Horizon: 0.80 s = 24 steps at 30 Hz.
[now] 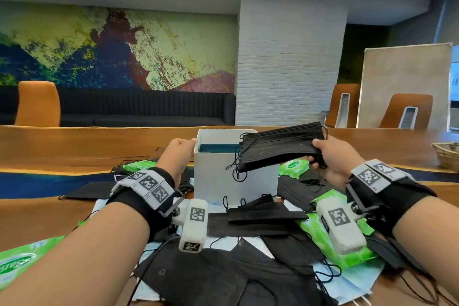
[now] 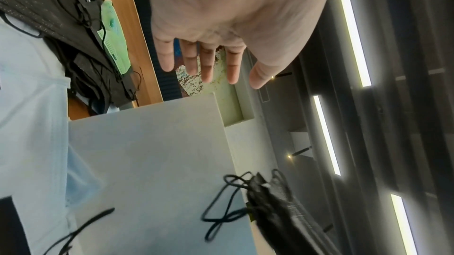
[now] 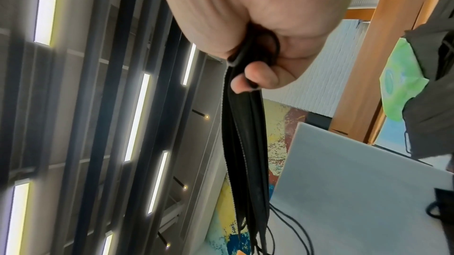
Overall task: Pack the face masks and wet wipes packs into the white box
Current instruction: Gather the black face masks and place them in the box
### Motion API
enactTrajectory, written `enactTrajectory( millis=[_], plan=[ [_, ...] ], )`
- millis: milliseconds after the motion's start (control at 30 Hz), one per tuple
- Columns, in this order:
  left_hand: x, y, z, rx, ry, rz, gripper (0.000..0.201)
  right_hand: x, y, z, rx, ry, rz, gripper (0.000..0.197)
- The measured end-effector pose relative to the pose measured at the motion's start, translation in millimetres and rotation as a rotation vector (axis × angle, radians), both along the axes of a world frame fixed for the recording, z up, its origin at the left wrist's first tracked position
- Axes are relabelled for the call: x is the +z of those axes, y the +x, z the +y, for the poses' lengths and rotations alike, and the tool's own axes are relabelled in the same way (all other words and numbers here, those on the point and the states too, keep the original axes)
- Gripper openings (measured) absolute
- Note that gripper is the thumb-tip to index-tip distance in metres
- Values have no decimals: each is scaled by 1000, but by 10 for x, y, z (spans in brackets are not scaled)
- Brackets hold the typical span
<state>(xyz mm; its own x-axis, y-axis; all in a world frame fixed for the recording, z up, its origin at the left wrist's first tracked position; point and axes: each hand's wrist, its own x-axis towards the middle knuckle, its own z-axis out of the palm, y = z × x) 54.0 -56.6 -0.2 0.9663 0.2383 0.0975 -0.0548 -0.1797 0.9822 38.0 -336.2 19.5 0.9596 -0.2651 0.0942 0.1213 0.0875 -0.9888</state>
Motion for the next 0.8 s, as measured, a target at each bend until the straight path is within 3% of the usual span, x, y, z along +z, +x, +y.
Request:
enactTrajectory(
  millis=[67, 233, 500, 800],
  plan=[
    [-20, 82, 12, 9, -45, 48, 29, 108, 10, -21, -12, 41, -6, 20],
    [-91, 376, -40, -4, -69, 206, 62, 438, 185, 32, -5, 107, -60, 19],
    [-395, 849, -72, -154, -154, 146, 39, 736, 982, 382, 39, 6, 28, 19],
    [-357, 857, -8, -187, -151, 160, 45, 766, 1886, 749, 158, -165, 265, 30]
  ],
)
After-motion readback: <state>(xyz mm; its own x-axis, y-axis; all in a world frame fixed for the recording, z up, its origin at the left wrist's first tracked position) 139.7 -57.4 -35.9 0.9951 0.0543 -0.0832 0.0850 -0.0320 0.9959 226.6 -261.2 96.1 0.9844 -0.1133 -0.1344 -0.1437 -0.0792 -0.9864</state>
